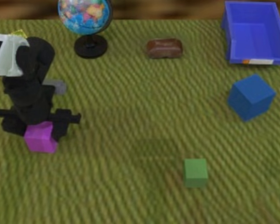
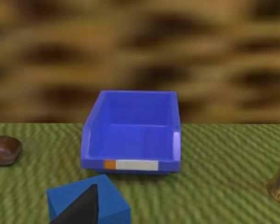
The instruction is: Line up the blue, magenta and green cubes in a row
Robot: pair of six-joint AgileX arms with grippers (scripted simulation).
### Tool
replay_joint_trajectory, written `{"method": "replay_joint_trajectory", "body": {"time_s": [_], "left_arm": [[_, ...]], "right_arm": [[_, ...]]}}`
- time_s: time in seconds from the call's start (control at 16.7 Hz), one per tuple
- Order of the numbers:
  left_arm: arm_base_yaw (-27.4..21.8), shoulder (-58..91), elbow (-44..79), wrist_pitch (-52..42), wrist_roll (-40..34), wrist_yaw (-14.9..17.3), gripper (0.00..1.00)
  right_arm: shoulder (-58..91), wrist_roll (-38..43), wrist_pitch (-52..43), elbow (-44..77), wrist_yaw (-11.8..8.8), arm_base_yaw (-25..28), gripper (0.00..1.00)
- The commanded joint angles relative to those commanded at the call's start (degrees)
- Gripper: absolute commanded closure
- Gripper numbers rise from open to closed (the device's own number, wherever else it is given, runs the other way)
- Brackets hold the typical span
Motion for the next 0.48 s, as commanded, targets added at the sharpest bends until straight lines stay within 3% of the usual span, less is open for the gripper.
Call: {"method": "replay_joint_trajectory", "body": {"time_s": [0.12, 0.48], "left_arm": [[0.0, 0.0, 0.0, 0.0, 0.0, 0.0, 0.98], [0.0, 0.0, 0.0, 0.0, 0.0, 0.0, 1.0]], "right_arm": [[0.0, 0.0, 0.0, 0.0, 0.0, 0.0, 0.0], [0.0, 0.0, 0.0, 0.0, 0.0, 0.0, 0.0]]}}
